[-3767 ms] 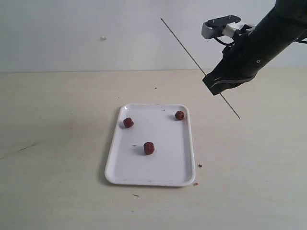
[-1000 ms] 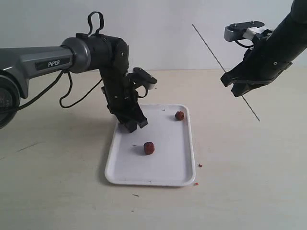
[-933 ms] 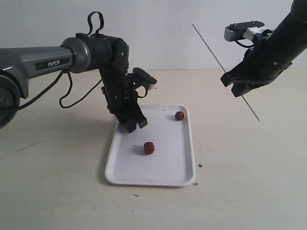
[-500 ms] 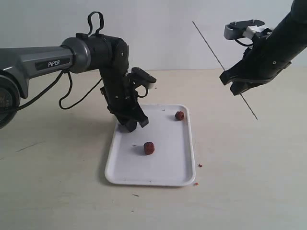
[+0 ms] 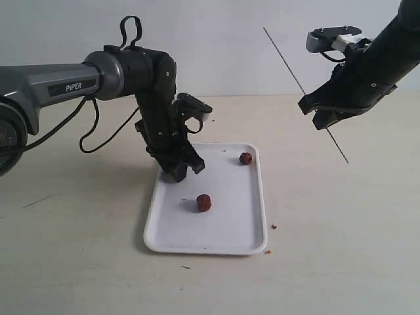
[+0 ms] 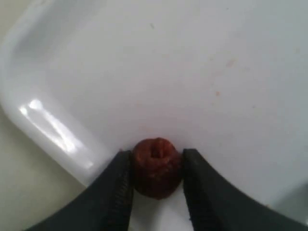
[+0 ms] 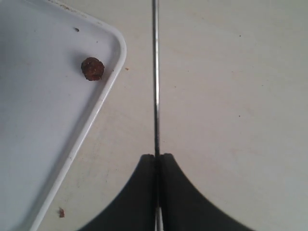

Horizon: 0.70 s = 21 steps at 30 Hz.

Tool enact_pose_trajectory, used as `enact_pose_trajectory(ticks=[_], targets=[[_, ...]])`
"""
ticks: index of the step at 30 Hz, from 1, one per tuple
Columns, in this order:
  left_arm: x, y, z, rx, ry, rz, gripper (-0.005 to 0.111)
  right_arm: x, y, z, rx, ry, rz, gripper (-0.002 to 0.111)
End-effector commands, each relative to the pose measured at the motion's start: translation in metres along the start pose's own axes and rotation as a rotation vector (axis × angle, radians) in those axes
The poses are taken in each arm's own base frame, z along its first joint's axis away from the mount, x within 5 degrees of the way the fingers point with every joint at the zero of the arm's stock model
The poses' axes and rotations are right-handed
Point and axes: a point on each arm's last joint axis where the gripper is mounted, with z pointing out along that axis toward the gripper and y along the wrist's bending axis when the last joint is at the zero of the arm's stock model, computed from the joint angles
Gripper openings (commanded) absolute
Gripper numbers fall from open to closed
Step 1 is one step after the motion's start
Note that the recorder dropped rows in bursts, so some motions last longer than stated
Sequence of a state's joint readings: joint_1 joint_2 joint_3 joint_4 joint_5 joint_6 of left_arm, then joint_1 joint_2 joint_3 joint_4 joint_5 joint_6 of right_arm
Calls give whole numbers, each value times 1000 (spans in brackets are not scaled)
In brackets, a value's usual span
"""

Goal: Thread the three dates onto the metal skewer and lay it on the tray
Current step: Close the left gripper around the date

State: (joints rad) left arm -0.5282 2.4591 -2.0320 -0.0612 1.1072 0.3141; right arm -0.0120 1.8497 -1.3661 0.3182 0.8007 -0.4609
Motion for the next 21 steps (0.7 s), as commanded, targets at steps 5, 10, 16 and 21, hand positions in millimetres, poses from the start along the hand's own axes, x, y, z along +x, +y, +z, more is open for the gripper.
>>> enact_pose_trajectory(ticks=[5, 10, 16, 21], targets=[[-1, -1, -3, 5, -10, -10, 36, 0, 0, 1, -6, -9, 4, 0], [-1, -1, -3, 5, -10, -10, 23, 0, 0, 1, -6, -9, 4, 0], [-3, 0, -3, 2, -22, -21, 22, 0, 0, 1, -6, -9, 2, 0], [-9, 9, -14, 49, -142, -164, 22, 0, 2, 1, -22, -8, -13, 0]])
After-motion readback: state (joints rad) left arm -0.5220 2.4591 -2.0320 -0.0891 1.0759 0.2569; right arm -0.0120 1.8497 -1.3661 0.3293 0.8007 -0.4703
